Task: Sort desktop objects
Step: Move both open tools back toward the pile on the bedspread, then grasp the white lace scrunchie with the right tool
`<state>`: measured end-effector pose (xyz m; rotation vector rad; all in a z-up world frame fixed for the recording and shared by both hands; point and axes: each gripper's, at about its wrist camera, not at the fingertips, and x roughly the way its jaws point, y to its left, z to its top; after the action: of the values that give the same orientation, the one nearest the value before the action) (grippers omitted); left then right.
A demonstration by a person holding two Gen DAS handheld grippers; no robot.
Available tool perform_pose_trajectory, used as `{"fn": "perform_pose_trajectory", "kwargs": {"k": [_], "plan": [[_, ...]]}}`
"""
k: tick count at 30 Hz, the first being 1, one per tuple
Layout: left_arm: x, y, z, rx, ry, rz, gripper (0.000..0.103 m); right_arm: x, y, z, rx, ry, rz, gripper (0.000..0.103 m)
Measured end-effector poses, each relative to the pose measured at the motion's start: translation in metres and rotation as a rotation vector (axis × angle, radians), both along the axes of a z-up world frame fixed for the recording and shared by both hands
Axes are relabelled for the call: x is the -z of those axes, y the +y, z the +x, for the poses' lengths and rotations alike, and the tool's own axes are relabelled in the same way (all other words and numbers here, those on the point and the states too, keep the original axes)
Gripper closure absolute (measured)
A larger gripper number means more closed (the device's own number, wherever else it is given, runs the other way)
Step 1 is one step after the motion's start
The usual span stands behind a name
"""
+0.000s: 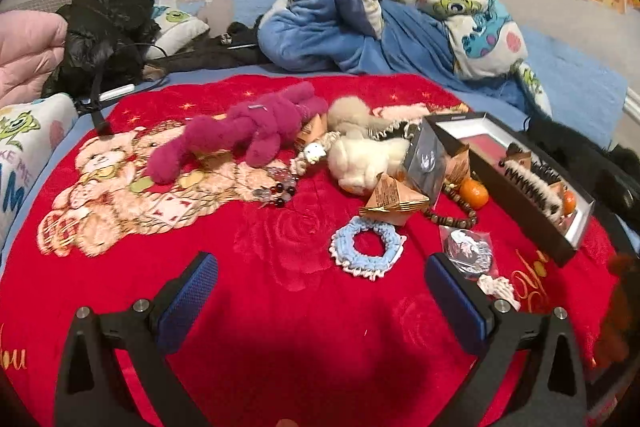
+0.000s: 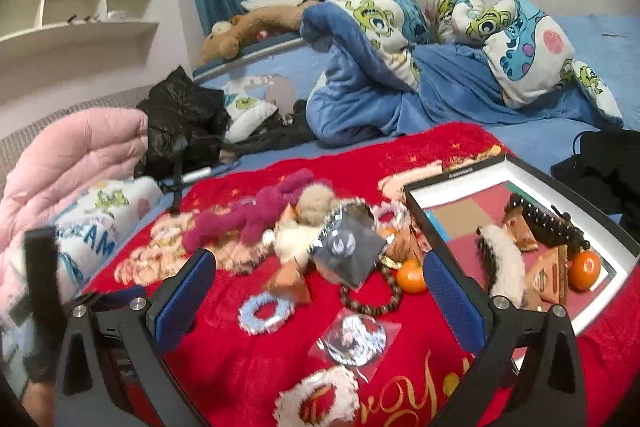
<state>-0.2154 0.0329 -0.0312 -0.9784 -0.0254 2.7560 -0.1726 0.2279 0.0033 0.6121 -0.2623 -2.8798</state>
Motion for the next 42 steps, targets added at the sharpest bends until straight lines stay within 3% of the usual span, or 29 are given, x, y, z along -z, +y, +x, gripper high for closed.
{"fn": "perform_pose_trajectory", "kwargs": {"k": [7,12,16,19,26,31,34,38,42], "plan": [[0.017,0.018,-0.029,-0.03,-0.053,-0.037,0.0,0.02,-0.004,-0.004,-0.022,-0.101,0.055,0.0],[0.031,0.019,-0.042,-0.041,-0.091,-0.061,0.0,0.037,-0.001,-0.006,0.052,-0.186,0.143,0.0],[0.038,0.016,-0.052,-0.073,-0.109,-0.079,0.0,0.044,0.009,-0.007,0.061,-0.24,0.123,0.0],[0.042,0.014,-0.058,-0.076,-0.124,-0.062,0.0,0.05,0.011,-0.008,0.045,-0.272,0.114,0.0],[0.061,0.018,-0.076,-0.081,-0.178,-0.1,0.0,0.066,-0.015,-0.007,-0.013,-0.324,0.23,0.0],[0.066,0.017,-0.079,-0.08,-0.191,-0.091,0.0,0.096,-0.006,-0.02,0.057,-0.484,0.134,0.0],[0.067,0.017,-0.078,-0.081,-0.187,-0.091,0.0,0.099,-0.001,-0.02,0.077,-0.469,0.099,0.0],[0.068,0.019,-0.077,-0.082,-0.184,-0.093,0.0,0.103,-0.015,-0.019,0.086,-0.475,0.206,0.0],[0.068,0.019,-0.076,-0.081,-0.18,-0.093,0.0,0.104,-0.014,-0.019,0.077,-0.48,0.196,0.0]]}}
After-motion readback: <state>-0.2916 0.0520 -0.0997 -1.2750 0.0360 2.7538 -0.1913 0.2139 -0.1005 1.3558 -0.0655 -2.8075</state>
